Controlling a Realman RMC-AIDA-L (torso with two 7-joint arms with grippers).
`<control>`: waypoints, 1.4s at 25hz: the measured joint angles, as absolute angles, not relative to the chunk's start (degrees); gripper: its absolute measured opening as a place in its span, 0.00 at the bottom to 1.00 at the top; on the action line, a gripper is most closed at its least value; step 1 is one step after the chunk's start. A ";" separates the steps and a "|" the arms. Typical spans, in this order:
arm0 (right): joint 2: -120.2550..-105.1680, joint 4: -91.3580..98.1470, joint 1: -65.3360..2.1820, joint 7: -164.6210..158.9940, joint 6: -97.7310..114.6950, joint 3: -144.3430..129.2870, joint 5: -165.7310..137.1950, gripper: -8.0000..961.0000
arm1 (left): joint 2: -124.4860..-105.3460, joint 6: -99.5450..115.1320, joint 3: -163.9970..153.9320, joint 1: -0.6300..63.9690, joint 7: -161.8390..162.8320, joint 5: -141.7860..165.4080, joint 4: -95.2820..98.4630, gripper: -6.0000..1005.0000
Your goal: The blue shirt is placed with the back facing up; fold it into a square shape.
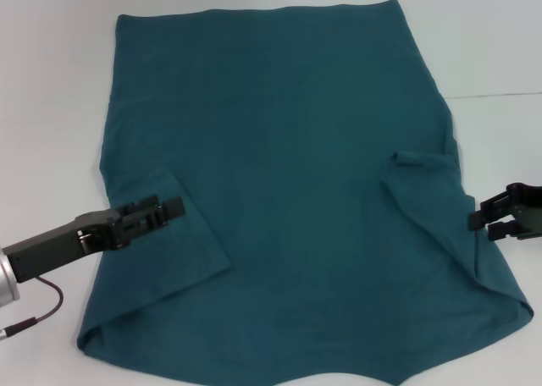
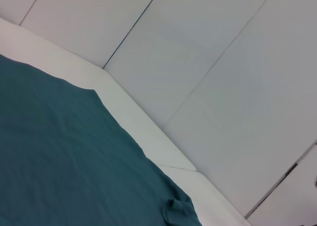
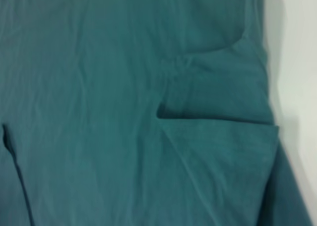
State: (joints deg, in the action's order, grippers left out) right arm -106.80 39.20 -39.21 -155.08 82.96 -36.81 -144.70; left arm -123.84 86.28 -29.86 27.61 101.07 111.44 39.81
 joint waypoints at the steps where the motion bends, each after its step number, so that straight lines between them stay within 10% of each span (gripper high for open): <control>1: -107.04 38.93 -39.01 -154.87 82.49 -36.78 -144.22 0.44 | -123.84 86.27 -29.81 27.61 101.07 111.45 39.81 0.69; 35: -112.05 32.95 -42.87 -145.85 77.94 -41.19 -140.48 0.44 | -123.68 84.01 -29.53 27.87 101.07 111.45 38.54 0.69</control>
